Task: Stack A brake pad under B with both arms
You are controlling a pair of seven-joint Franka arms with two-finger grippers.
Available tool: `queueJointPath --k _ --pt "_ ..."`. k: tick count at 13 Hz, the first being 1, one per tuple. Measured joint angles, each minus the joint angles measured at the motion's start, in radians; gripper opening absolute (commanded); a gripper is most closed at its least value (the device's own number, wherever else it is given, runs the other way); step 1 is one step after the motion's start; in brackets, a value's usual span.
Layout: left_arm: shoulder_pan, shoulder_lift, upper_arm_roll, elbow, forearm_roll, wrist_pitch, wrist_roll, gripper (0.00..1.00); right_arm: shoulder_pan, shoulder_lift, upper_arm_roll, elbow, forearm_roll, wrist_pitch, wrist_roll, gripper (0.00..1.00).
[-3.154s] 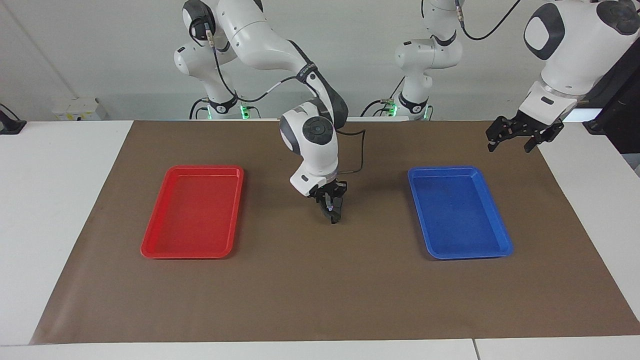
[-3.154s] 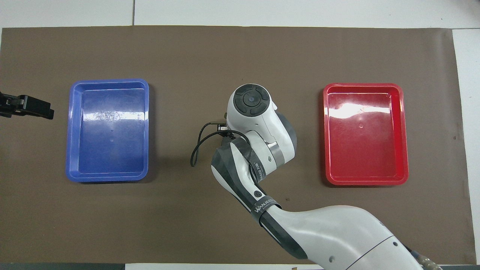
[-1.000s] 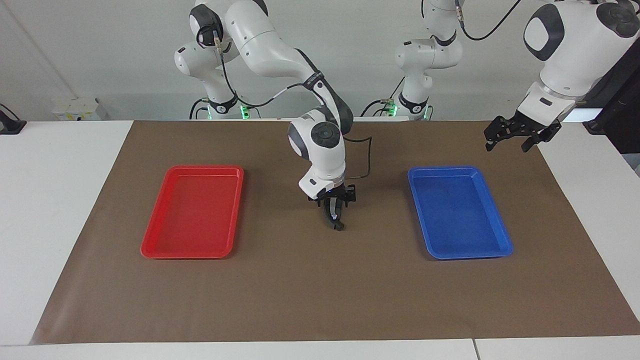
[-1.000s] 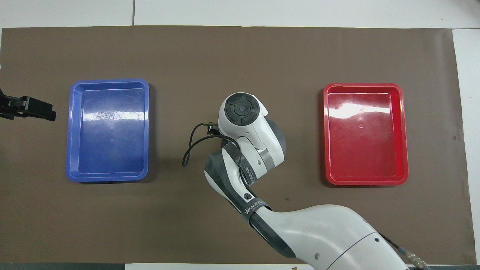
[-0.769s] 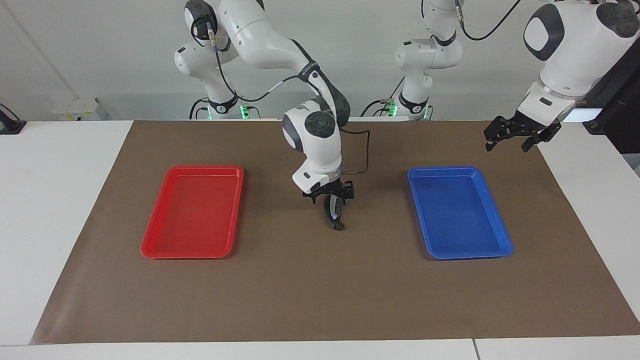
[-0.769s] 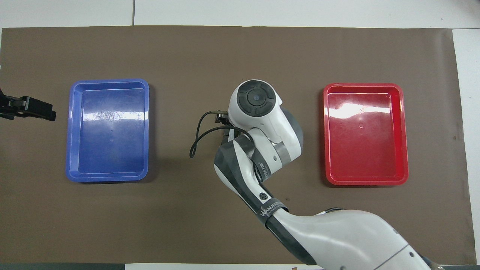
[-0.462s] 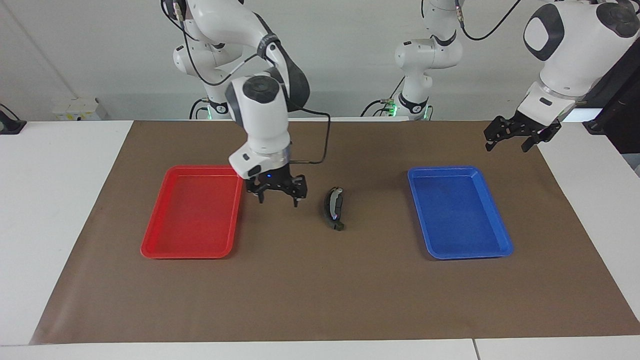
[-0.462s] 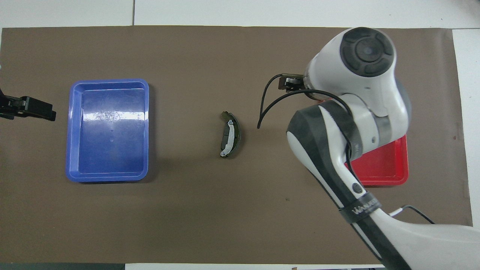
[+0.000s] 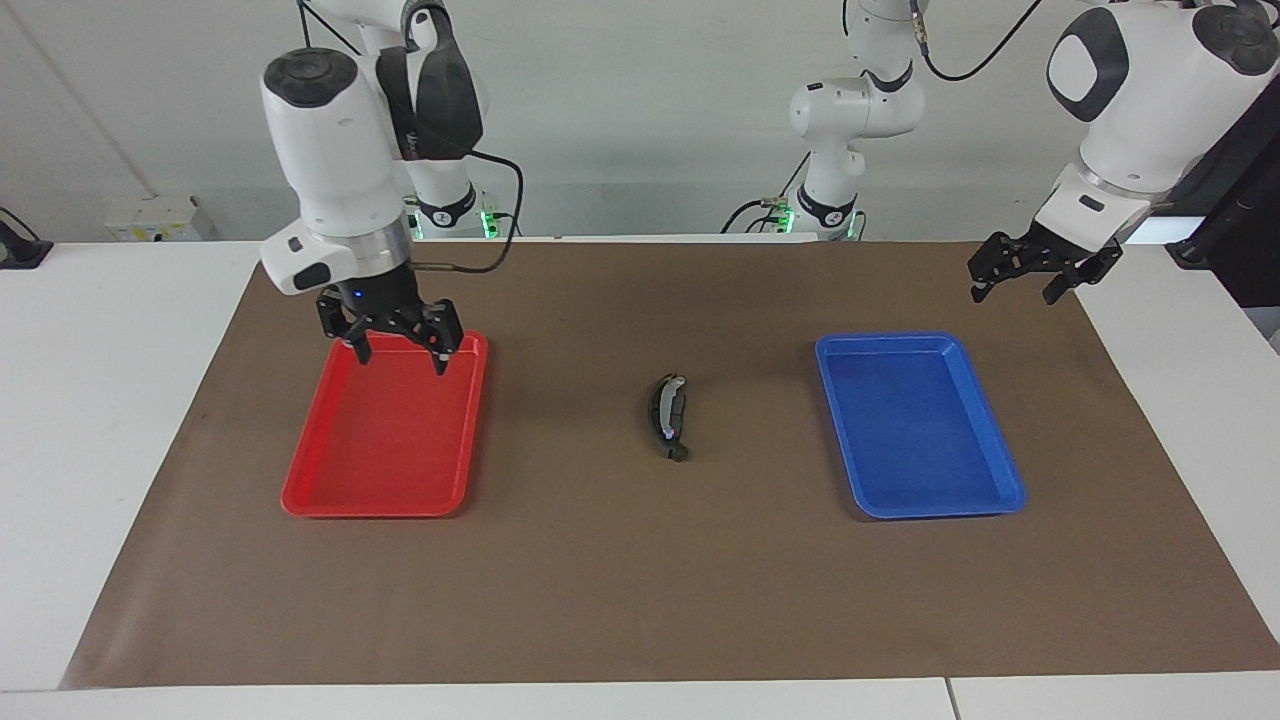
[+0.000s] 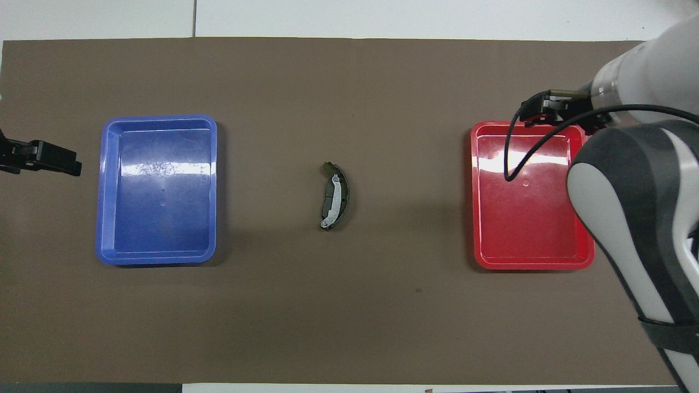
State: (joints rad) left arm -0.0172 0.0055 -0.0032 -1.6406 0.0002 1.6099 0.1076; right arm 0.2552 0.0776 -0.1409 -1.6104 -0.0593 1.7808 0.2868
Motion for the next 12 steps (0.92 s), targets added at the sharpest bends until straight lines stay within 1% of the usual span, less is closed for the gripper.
queueJointPath --k 3,6,8,12 --pt "0.000 0.000 0.000 0.000 0.000 0.000 0.000 1.00 -0.065 -0.062 0.000 -0.020 0.000 -0.138 -0.073 0.99" --pt "0.000 0.000 0.000 0.000 0.000 0.000 0.000 1.00 -0.124 -0.126 0.000 -0.095 0.000 -0.201 -0.097 0.99" --pt "0.000 0.000 0.000 0.000 0.000 0.000 0.000 1.00 -0.145 -0.159 0.000 -0.119 0.000 -0.233 -0.105 0.99" --pt "0.000 0.000 0.000 0.000 0.000 0.000 0.000 1.00 -0.147 -0.170 0.004 -0.073 0.009 -0.270 -0.162 0.99"
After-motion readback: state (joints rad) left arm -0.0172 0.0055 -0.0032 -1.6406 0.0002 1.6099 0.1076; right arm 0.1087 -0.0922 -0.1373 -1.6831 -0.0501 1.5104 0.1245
